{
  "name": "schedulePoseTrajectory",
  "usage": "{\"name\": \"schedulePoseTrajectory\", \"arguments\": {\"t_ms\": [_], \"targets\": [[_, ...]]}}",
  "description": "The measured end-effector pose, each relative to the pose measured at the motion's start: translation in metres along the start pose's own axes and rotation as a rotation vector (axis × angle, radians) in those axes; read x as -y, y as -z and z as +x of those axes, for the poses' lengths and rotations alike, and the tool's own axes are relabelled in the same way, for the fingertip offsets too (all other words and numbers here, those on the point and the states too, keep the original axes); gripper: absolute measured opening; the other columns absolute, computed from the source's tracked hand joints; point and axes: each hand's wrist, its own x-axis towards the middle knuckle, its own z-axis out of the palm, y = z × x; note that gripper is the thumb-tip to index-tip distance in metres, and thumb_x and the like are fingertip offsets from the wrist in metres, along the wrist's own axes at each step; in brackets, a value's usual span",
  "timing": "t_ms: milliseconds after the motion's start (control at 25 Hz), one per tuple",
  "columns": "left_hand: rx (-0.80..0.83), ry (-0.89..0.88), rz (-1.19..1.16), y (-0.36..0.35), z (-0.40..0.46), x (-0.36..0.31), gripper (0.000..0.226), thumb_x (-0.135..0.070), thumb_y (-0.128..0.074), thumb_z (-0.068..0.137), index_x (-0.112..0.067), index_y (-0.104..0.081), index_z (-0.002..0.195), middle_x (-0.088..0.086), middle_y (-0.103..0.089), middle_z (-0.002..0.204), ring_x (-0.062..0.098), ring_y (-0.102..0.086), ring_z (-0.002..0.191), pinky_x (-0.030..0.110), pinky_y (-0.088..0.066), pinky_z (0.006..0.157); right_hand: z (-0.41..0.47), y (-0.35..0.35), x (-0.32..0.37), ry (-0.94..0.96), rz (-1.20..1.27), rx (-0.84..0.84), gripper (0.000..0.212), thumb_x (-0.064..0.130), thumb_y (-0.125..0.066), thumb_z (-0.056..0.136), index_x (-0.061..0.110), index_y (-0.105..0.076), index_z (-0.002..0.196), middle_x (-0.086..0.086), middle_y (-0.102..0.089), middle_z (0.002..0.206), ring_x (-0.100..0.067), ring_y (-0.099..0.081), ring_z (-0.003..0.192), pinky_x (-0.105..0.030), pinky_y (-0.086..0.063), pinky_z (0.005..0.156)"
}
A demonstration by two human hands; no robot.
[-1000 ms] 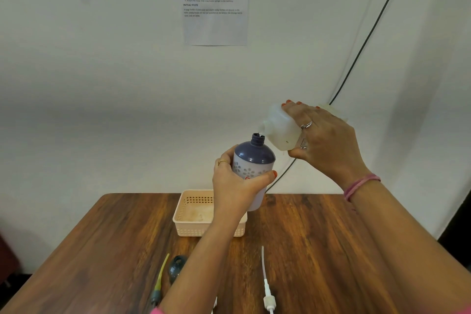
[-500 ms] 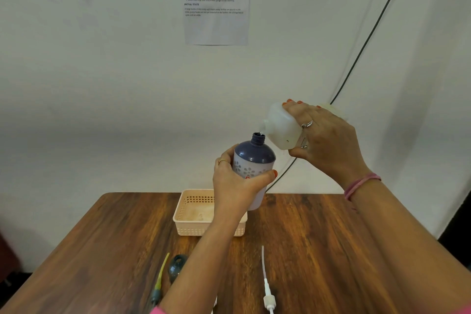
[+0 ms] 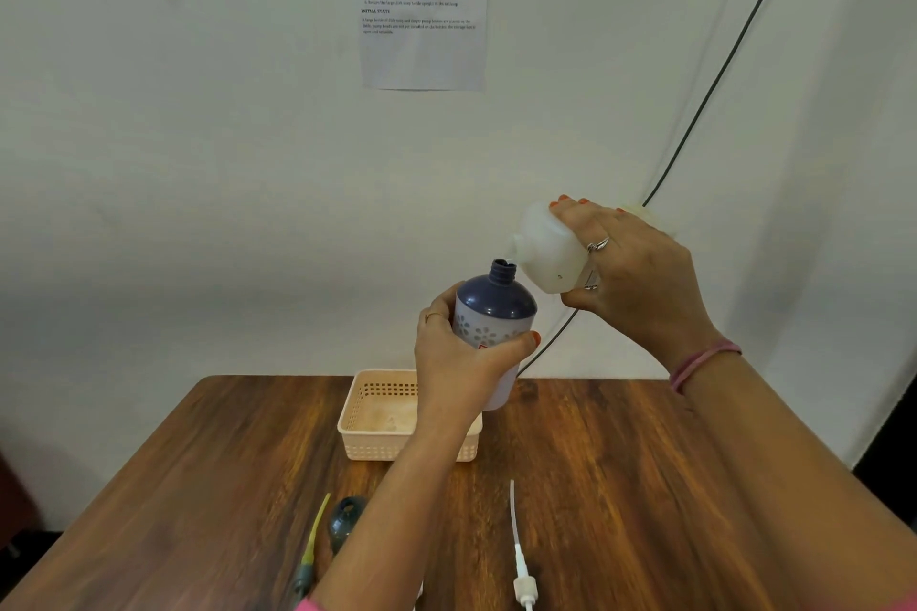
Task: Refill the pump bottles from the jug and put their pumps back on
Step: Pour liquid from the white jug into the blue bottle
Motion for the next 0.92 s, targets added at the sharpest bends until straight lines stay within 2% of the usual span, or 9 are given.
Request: {"name": "schedulePoseTrajectory", "arguments": {"t_ms": [200,720,920], "targets": [[-0.002,-0.011,0.009,0.0000,-0.0006,-0.0016,0.075,-0.024,-0.089,0.059,-0.038,-0.041,0.114,-0.012,-0.051,0.110,0.005,-0.053,0.096,0.012,-0.047,0.072,-0.0009,0.0008,0.0003,0.005,0.014,0.009,0.080,0.019,-0.088,0.056,0.007,-0.055,0.128,-0.009,-0.063,0.124,-0.028,-0.063,0.108,-0.037,-0.051,0.086],[0.004,-0.030,0.013,0.0003,-0.0034,-0.0026,0.076,-0.023,-0.089,0.058,-0.034,-0.042,0.117,-0.007,-0.052,0.114,0.005,-0.052,0.097,0.010,-0.047,0.069,-0.0029,0.0060,0.0014,-0.001,-0.006,0.005,0.079,0.021,-0.087,0.057,0.008,-0.055,0.128,-0.008,-0.063,0.124,-0.027,-0.062,0.109,-0.036,-0.049,0.090],[0.002,-0.030,-0.004,0.0004,-0.0044,-0.0027,0.075,-0.023,-0.089,0.059,-0.033,-0.042,0.117,-0.006,-0.052,0.114,0.002,-0.053,0.094,0.008,-0.048,0.063,-0.0019,0.0085,0.0033,0.005,-0.015,-0.005,0.079,0.021,-0.088,0.056,0.007,-0.057,0.127,-0.010,-0.064,0.121,-0.028,-0.063,0.107,-0.037,-0.050,0.089]]}}
